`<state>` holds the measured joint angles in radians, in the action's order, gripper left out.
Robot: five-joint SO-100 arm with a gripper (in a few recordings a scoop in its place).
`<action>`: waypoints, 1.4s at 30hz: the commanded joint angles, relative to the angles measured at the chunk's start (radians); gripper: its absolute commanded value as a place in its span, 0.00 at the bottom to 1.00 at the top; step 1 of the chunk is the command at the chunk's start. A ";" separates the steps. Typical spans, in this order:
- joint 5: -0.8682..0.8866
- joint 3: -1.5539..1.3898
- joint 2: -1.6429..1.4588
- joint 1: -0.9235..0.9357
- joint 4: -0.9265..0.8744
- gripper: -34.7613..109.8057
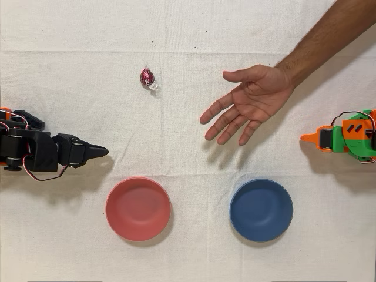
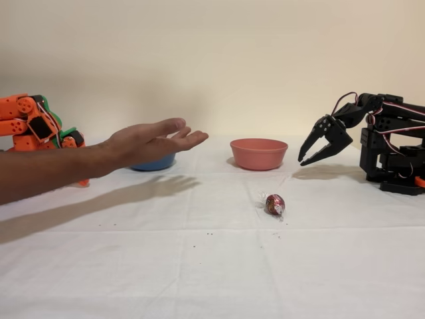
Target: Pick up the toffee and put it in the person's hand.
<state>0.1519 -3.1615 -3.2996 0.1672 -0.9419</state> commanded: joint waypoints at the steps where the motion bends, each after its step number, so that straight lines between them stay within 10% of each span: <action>1: -0.003 -0.054 -0.069 -0.107 -0.017 0.24; 42: -0.002 -0.003 -0.069 -0.104 0.034 0.24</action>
<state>0.1258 -3.1600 -3.2996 0.0675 -0.9250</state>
